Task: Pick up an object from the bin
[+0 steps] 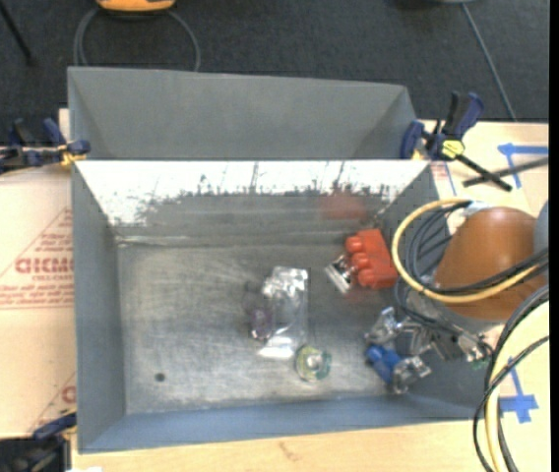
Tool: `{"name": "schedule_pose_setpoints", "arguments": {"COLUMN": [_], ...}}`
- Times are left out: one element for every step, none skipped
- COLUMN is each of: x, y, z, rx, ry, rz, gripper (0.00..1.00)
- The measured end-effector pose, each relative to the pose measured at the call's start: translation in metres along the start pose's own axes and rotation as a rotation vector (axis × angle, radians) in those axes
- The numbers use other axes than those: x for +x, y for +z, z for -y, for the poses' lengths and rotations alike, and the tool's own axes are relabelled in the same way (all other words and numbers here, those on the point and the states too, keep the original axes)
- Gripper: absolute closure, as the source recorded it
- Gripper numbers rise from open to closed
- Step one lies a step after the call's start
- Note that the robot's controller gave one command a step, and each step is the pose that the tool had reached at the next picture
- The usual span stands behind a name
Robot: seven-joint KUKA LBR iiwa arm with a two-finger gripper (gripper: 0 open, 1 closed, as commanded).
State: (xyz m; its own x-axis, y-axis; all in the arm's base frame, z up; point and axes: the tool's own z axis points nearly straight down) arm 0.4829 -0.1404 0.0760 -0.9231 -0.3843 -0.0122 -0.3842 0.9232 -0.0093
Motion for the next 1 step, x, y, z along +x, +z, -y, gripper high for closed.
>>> {"name": "schedule_pose_setpoints", "arguments": {"x": [-0.0192], "y": [-0.1157], "z": [0.0160], "rx": [-0.001], "ry": [-0.017], "rz": [-0.002], "gripper": [1.00]}}
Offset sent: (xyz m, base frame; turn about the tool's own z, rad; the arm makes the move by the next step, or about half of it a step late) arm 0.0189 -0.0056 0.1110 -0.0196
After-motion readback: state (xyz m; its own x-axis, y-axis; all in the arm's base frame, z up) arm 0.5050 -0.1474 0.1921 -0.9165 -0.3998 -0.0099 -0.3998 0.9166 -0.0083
